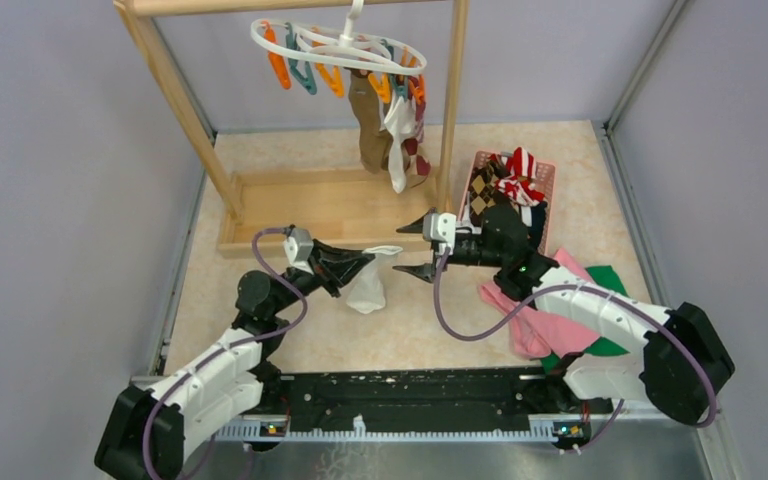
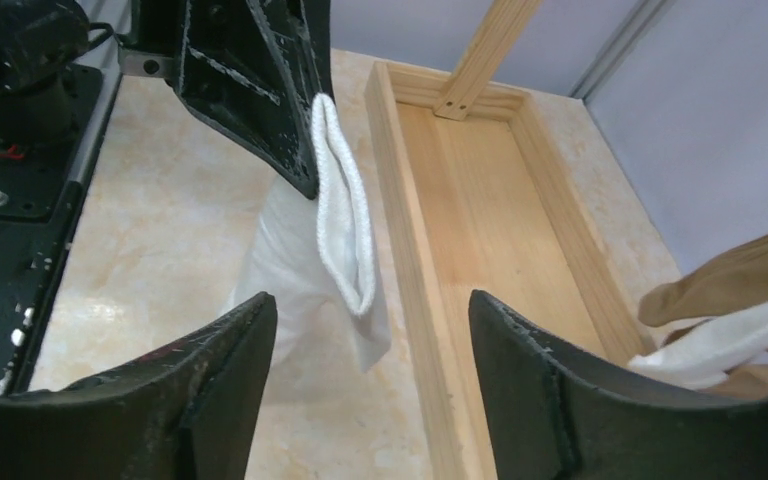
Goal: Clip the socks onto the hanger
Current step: Pick up the sock from the bin, then open the clamp at the hanger.
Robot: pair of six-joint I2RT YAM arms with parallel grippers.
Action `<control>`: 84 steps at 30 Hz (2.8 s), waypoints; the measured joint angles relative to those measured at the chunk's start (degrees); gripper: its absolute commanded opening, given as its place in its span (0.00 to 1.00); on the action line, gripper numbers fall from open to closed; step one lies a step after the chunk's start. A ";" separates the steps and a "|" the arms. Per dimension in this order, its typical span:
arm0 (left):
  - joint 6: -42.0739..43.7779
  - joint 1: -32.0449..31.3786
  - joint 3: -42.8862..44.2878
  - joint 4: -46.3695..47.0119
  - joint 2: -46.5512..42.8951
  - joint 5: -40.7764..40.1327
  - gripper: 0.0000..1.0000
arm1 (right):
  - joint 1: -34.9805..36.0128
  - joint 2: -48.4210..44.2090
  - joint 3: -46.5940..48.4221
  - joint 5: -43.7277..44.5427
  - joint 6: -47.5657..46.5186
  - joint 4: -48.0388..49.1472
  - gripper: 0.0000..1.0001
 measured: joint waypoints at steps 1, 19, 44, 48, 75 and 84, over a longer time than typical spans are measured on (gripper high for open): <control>0.44 0.00 -0.15 0.26 -0.42 -0.31 0.00 | 0.02 -0.57 0.02 0.52 -0.22 -0.26 0.79; 5.38 0.00 -4.35 6.49 -4.70 -8.17 0.00 | -1.70 -4.39 9.49 6.45 4.55 3.74 0.80; 0.76 1.73 2.80 6.95 3.08 -8.98 0.00 | -6.05 -4.35 4.61 2.01 11.96 -2.08 0.76; 0.13 1.79 3.50 8.04 3.21 -8.92 0.00 | -6.05 -3.15 4.46 0.70 12.00 -0.94 0.75; 0.68 1.90 3.02 6.75 -1.79 -12.48 0.00 | 8.92 4.28 36.48 40.98 19.69 -12.15 0.99; 0.85 1.97 1.77 4.13 -2.69 -13.77 0.00 | 16.00 23.32 65.55 74.07 33.62 -31.47 0.98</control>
